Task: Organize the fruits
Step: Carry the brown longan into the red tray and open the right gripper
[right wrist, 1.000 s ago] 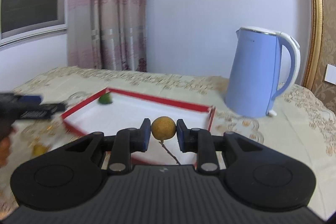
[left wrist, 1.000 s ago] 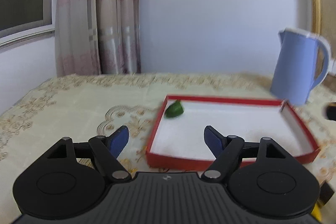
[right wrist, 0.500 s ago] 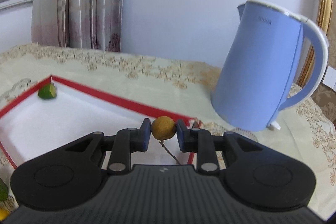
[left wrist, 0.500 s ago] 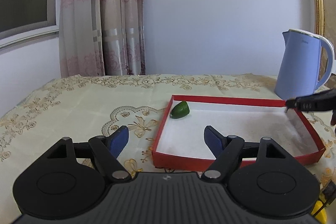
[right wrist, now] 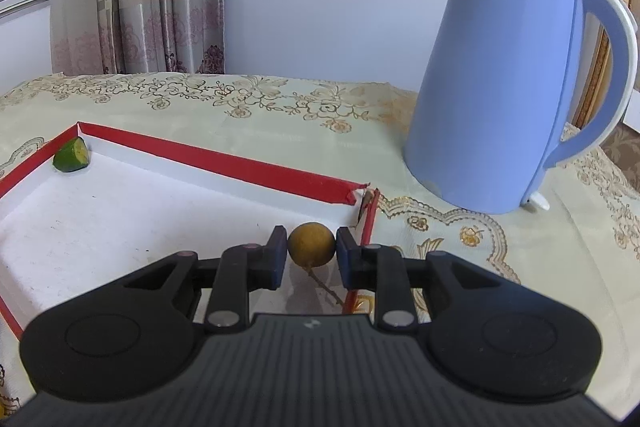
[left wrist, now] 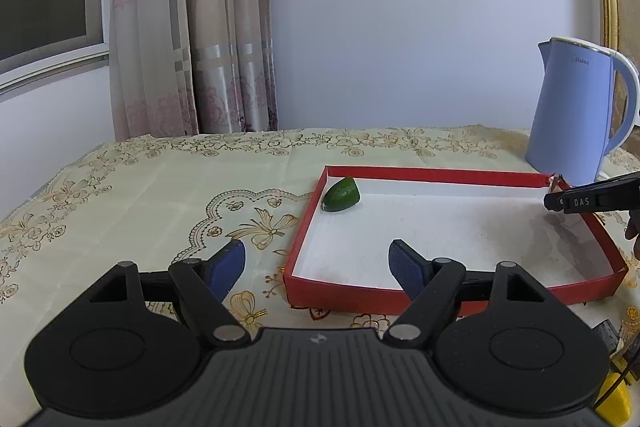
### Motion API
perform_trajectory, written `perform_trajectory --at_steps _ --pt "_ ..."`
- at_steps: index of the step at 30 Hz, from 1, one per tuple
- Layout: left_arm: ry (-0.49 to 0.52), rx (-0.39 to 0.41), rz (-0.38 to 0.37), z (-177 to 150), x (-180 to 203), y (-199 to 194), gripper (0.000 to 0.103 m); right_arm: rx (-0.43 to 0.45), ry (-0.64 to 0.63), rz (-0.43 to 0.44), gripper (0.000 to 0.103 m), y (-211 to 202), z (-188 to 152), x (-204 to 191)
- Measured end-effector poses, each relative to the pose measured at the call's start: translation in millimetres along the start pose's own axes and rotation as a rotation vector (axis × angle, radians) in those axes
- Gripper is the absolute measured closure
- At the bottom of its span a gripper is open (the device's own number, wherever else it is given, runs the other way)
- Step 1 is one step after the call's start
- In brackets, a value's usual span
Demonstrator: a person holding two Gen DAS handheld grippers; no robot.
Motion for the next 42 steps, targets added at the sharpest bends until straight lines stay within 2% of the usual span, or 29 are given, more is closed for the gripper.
perform_trajectory --at_steps 13,16,22,24,25,27,32,38,42 --pt "0.001 -0.003 -0.004 -0.2 0.6 -0.3 0.024 -0.006 -0.001 0.008 0.078 2.5 -1.7 -2.9" --pt "-0.001 -0.005 -0.004 -0.4 0.3 0.0 0.024 -0.005 0.0 0.005 0.073 2.2 -2.2 -2.3" --pt "-0.007 -0.01 -0.008 -0.9 0.0 0.6 0.024 0.004 0.0 0.001 0.071 0.2 -1.6 -2.2" --pt "-0.004 -0.009 -0.014 -1.0 1.8 0.1 0.024 0.019 0.002 -0.003 0.069 -5.0 0.1 -1.7" --pt "-0.001 -0.009 -0.015 -1.3 2.6 0.3 0.023 0.03 0.004 -0.004 0.063 -8.7 1.8 -1.4" --pt "0.004 -0.007 -0.012 -1.3 3.4 -0.1 0.019 0.061 0.002 -0.007 0.06 -17.4 6.2 -2.2" --pt "-0.002 -0.003 -0.015 -0.4 2.2 -1.2 0.019 0.114 -0.022 -0.008 0.058 -32.9 15.1 -7.4" --pt "-0.008 0.015 0.001 3.6 -4.5 -5.2 0.019 0.157 0.009 -0.012 0.031 -51.3 20.1 -9.6" --pt "-0.056 0.002 0.024 2.7 -17.9 -2.0 0.019 0.174 0.054 0.0 0.013 -79.5 10.1 -6.2"
Point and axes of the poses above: each gripper's, at about its wrist camera, not at the fingertips, and y roughly the way its jaws point, x to its right, z to its top, the point moved 7 cm from there along y, roughly the way its jaws point, and after that the axes turned 11 degrees about -z, right-handed, at the moved point
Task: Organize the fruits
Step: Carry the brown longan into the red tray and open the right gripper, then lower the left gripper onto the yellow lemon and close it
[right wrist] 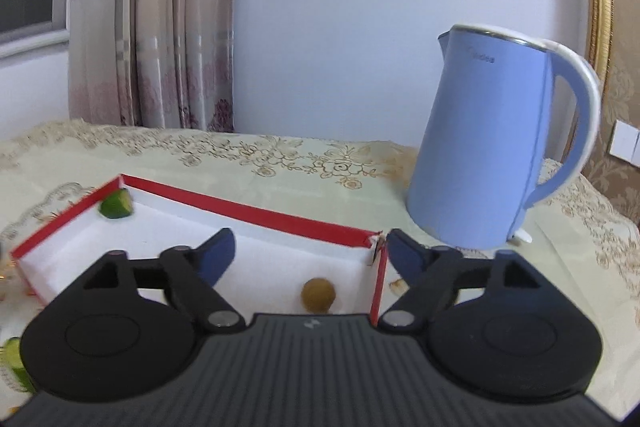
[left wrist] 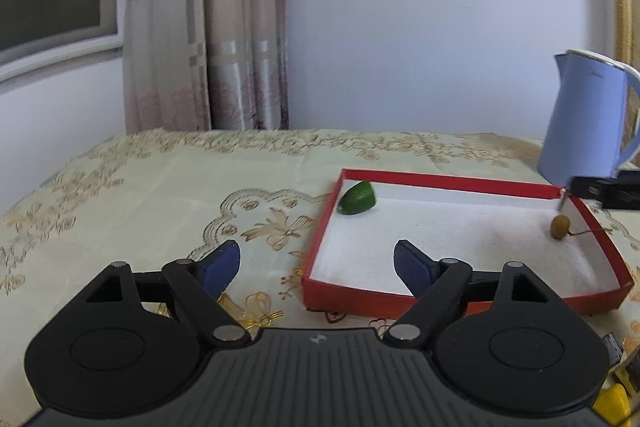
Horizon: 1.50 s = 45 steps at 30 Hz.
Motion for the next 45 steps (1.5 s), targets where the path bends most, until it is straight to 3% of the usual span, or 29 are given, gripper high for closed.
perform_trajectory --at_steps 3,9,12,15,17,20,21,25,27,36,45 --pt "-0.041 -0.012 -0.001 -0.7 -7.5 2.0 0.019 0.011 0.028 -0.003 0.0 -28.6 -9.4 5.9" --pt "-0.072 0.032 0.038 8.3 -18.3 -6.3 0.019 -0.022 0.173 0.064 0.0 -83.2 -44.6 17.7" --pt "-0.098 0.02 0.003 3.5 -22.6 -25.4 0.019 -0.006 0.209 -0.005 0.0 -105.5 -64.4 19.3" --pt "-0.121 -0.01 -0.078 -12.5 -18.1 -40.1 0.019 0.011 0.132 -0.114 0.0 -123.7 -84.0 9.8" --pt "-0.106 -0.03 -0.095 -22.7 -13.2 -45.0 0.019 0.077 0.027 -0.084 0.0 -139.1 -92.8 -2.6" --pt "0.006 -0.056 -0.093 -39.8 -1.9 -54.0 0.019 0.081 -0.078 0.022 0.0 -153.3 -98.1 -15.1" --pt "0.035 -0.061 -0.089 -42.9 0.7 -55.5 0.019 0.073 -0.105 0.041 0.0 -156.3 -98.7 -16.9" --pt "0.18 -0.053 -0.008 -57.8 10.8 -59.4 0.019 0.056 -0.132 -0.028 0.0 -153.0 -98.0 -11.7" --pt "0.212 -0.072 0.013 -65.8 8.9 -54.1 0.019 0.031 -0.103 0.026 0.0 -152.4 -102.2 -9.1" --pt "0.148 -0.125 -0.087 -76.4 -3.6 -37.6 0.019 0.009 -0.073 0.053 0.0 -148.6 -119.1 -13.7" --pt "0.233 -0.134 -0.022 -72.7 -0.3 -30.7 0.019 0.028 -0.118 0.007 0.0 -144.3 -122.7 -6.0"
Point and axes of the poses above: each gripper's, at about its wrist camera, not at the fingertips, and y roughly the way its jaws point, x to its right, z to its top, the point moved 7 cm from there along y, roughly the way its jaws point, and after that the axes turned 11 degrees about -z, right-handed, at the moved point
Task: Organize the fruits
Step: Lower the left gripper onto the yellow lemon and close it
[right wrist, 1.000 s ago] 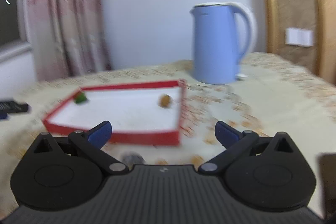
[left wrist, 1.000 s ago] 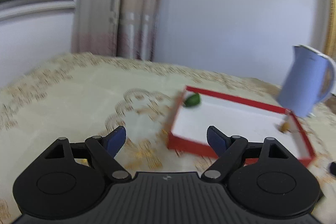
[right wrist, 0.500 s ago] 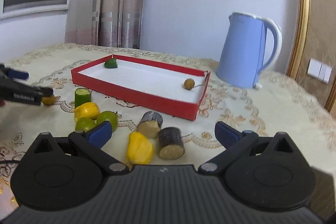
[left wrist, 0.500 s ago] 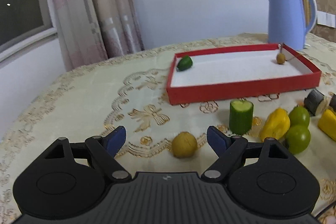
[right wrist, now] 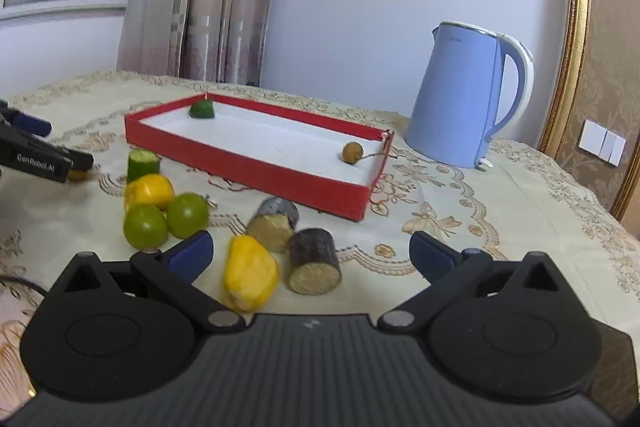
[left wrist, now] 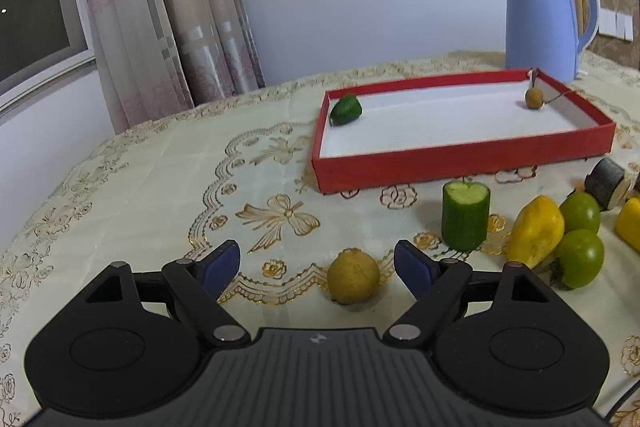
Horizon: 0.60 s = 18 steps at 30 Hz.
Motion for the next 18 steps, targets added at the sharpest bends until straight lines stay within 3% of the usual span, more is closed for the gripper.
perform_trajectory --at_steps 13,18 --pt "-0.026 -0.042 -0.052 -3.3 5.4 6.7 0.019 0.008 -0.003 0.036 0.0 0.1 -1.9 -5.1" --pt "-0.018 -0.054 -0.027 -3.2 7.0 8.3 0.019 0.005 -0.011 0.034 0.0 0.7 -2.4 -6.4"
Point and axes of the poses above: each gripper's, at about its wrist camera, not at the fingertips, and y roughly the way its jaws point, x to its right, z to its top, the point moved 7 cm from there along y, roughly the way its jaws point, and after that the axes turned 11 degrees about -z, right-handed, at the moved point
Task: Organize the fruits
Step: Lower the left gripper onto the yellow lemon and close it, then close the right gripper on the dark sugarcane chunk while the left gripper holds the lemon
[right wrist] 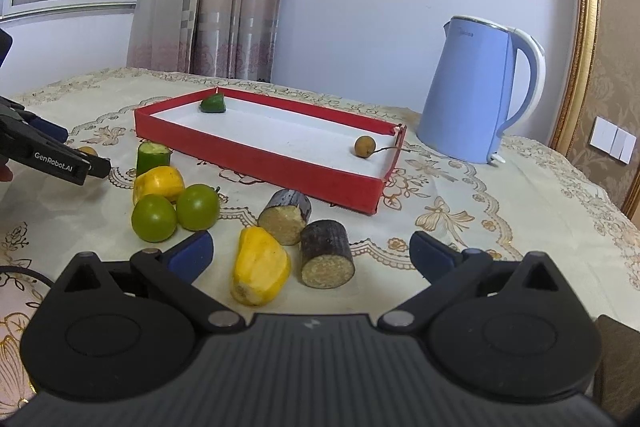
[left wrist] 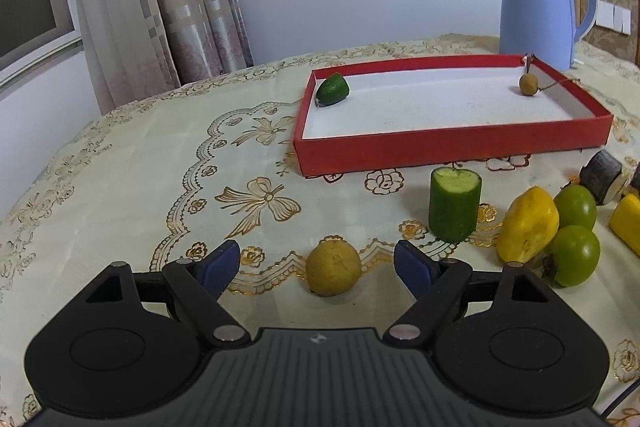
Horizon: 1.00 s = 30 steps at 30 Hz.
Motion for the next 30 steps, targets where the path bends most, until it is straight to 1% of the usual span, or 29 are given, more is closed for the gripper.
perform_trajectory --at_steps 2,3,5,6,8,12,14,18,30 --pt "0.007 -0.004 0.024 -0.1 -0.5 1.6 0.019 0.0 0.001 -0.007 0.0 -0.2 -0.1 0.2" --pt "0.008 -0.006 0.033 -0.1 -0.9 1.9 0.022 0.0 0.0 -0.009 0.0 -0.4 -0.1 0.3" --pt "0.002 -0.01 0.035 0.0 -2.0 2.4 0.036 0.003 -0.003 -0.013 0.0 -0.9 -0.1 0.1" --pt "-0.004 -0.013 0.032 -0.2 -2.7 3.0 0.04 0.004 -0.005 -0.014 0.0 -1.1 -0.2 -0.3" --pt "-0.024 -0.016 0.007 -0.4 -3.4 3.2 0.051 0.005 -0.009 -0.016 0.0 -1.2 -0.2 -0.8" --pt "-0.012 -0.016 0.006 -0.2 1.3 2.9 0.061 0.006 -0.008 -0.019 0.0 -1.5 0.0 -0.7" --pt "-0.005 -0.015 0.001 -0.3 4.5 2.5 0.068 0.006 -0.007 -0.019 0.0 -1.4 0.0 0.0" --pt "0.003 -0.012 -0.001 -0.1 8.3 1.7 0.075 0.016 -0.001 -0.018 0.0 -2.2 0.4 1.2" --pt "-0.009 -0.011 0.012 1.1 10.7 -0.4 0.075 0.041 -0.035 -0.024 0.0 -7.2 3.3 -3.0"
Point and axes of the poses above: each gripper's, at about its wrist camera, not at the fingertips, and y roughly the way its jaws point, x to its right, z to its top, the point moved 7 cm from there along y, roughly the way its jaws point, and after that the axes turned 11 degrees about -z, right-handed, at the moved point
